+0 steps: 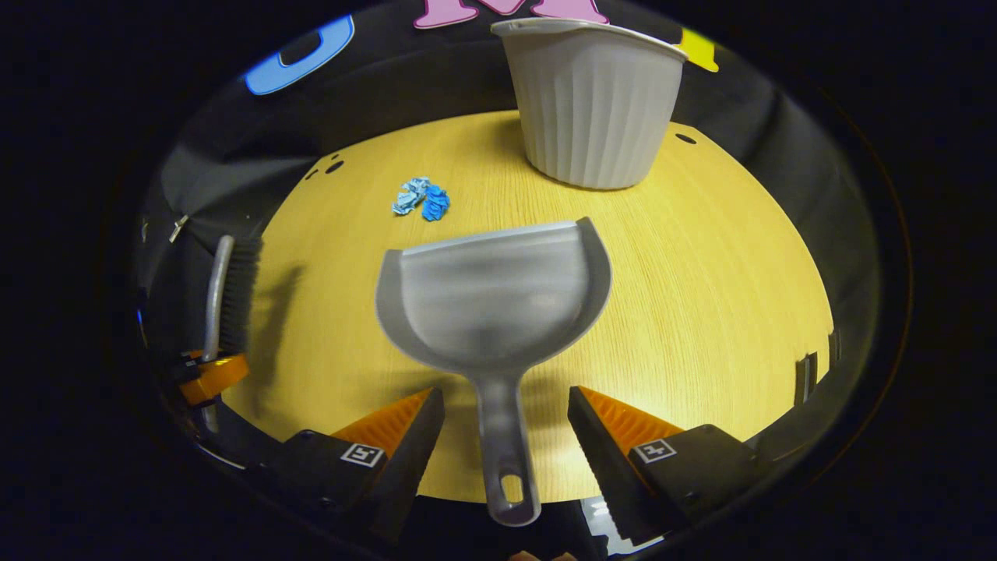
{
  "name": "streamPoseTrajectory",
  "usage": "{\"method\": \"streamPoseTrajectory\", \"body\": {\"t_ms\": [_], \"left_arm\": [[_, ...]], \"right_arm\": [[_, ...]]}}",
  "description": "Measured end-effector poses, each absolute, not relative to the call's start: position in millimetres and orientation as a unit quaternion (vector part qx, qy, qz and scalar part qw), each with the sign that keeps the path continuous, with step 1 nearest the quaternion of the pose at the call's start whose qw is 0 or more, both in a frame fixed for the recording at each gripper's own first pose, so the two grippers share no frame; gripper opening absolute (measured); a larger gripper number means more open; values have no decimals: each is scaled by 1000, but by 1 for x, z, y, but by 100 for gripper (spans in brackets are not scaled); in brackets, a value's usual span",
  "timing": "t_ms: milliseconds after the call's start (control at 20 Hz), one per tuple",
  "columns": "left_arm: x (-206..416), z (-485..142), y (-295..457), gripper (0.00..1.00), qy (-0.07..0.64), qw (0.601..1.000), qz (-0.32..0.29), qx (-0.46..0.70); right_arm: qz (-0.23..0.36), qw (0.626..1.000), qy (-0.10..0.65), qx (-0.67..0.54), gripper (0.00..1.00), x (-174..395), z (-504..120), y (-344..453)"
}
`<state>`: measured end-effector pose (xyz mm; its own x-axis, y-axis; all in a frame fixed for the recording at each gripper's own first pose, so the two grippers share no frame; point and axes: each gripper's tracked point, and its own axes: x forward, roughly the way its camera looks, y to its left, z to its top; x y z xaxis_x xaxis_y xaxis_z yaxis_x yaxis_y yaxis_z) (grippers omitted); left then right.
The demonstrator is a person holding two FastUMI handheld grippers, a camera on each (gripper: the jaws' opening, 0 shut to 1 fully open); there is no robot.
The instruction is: Pick up the small broom and dustpan from the desktop, sweep the trash into the dustpan with the broom, and then empty the trash into the garbage bin.
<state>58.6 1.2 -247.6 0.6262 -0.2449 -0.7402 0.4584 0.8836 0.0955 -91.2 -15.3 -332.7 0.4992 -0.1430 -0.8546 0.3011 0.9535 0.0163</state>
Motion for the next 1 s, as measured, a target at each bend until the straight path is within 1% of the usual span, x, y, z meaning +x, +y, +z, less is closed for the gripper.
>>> {"method": "streamPoseTrajectory", "body": {"t_ms": [300, 400, 450, 500, 600, 650, 750, 800, 950, 1000], "left_arm": [[72, -233, -8, 24, 386, 896, -177, 133], [79, -232, -14, 24, 391, 896, -169, 127], [83, -232, -16, 24, 395, 895, -165, 125], [86, -228, -17, 24, 395, 896, -161, 126], [97, -227, -21, 24, 395, 894, -159, 137], [105, -227, -25, 24, 395, 892, -162, 145], [119, -231, -36, 24, 399, 886, -178, 157], [127, -235, -40, 24, 399, 882, -188, 168], [160, -245, -57, 24, 405, 862, -217, 215], [170, -247, -63, 24, 409, 856, -224, 222]], "right_arm": [[-113, 842, 520, 87, 99, -76, -358, -14], [-106, 833, 535, 91, 97, -74, -367, -11], [-109, 833, 536, 85, 93, -72, -367, -14], [-99, 829, 544, 89, 74, -70, -369, -12], [-98, 827, 547, 82, 60, -72, -367, -17], [-95, 825, 550, 86, 46, -71, -365, -19], [-76, 822, 557, 93, 31, -70, -367, -18], [-66, 821, 560, 92, 36, -73, -367, -19], [-38, 818, 571, 65, 32, -82, -365, -29], [-30, 818, 572, 57, 32, -87, -362, -34]]}}
